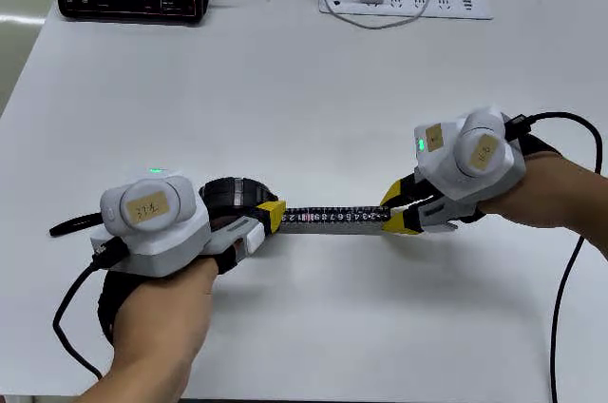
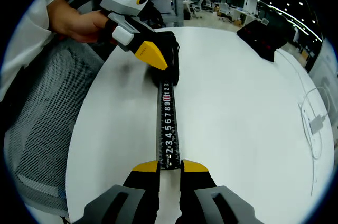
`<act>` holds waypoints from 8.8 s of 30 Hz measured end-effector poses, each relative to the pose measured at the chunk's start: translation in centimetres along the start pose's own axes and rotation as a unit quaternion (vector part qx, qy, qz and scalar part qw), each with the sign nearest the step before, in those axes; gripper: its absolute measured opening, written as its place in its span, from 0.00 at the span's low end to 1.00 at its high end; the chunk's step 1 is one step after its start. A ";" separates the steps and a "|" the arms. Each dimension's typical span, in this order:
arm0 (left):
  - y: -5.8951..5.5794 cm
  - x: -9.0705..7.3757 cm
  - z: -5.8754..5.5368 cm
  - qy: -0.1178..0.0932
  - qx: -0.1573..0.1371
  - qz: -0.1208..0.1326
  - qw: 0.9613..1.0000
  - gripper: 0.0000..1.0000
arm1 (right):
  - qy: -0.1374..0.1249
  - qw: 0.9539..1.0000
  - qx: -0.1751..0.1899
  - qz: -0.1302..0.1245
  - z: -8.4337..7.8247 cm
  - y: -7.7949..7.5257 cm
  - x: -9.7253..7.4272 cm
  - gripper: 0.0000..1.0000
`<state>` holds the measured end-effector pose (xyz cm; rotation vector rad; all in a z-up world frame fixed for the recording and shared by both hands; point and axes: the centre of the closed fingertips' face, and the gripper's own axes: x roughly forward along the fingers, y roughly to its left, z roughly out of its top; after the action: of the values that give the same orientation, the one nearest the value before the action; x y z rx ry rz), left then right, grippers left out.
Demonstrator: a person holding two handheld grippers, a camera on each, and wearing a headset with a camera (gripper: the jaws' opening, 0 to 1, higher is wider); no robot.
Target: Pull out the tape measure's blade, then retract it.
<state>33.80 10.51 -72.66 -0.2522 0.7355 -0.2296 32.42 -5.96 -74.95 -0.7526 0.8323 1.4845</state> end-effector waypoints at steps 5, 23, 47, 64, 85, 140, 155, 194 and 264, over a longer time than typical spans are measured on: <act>0.0 0.0 0.0 -0.001 0.001 0.000 1.000 0.58 | -0.008 1.000 0.000 0.002 0.8 -0.1 0.5 0.10; -0.2 -0.2 0.0 0.000 -0.001 -0.005 1.000 0.58 | -0.024 1.000 0.007 0.010 2.3 0.1 1.7 0.10; -0.1 -0.2 0.0 0.000 -0.006 -0.010 1.000 0.58 | -0.041 0.999 0.017 0.018 4.4 0.0 3.0 0.10; 0.0 -0.2 0.0 -0.002 -0.009 -0.009 1.000 0.58 | -0.058 0.998 0.024 0.026 6.1 0.4 3.5 0.10; 0.2 -0.1 0.1 -0.004 -0.017 -0.013 1.000 0.58 | -0.068 0.997 0.023 0.029 7.7 0.2 4.7 0.10; -0.1 -0.1 0.0 -0.005 -0.013 -0.028 1.000 0.60 | -0.088 0.995 0.030 0.019 9.8 0.5 6.5 0.13; -0.1 -0.2 0.1 -0.009 -0.010 -0.028 1.000 0.61 | -0.108 0.993 0.053 0.016 10.1 0.2 5.6 0.20; 0.3 -1.3 0.3 -0.013 0.067 -0.040 0.997 0.73 | -0.135 0.987 0.082 -0.023 9.6 0.8 3.5 0.33; 1.1 -6.8 0.4 -0.005 0.236 -0.083 0.968 0.94 | -0.190 0.965 0.143 -0.114 6.5 2.5 -3.6 0.57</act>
<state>29.27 13.58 -68.43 0.1405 0.6292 -0.5528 30.26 -2.46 -68.33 -0.3189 0.6242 1.2150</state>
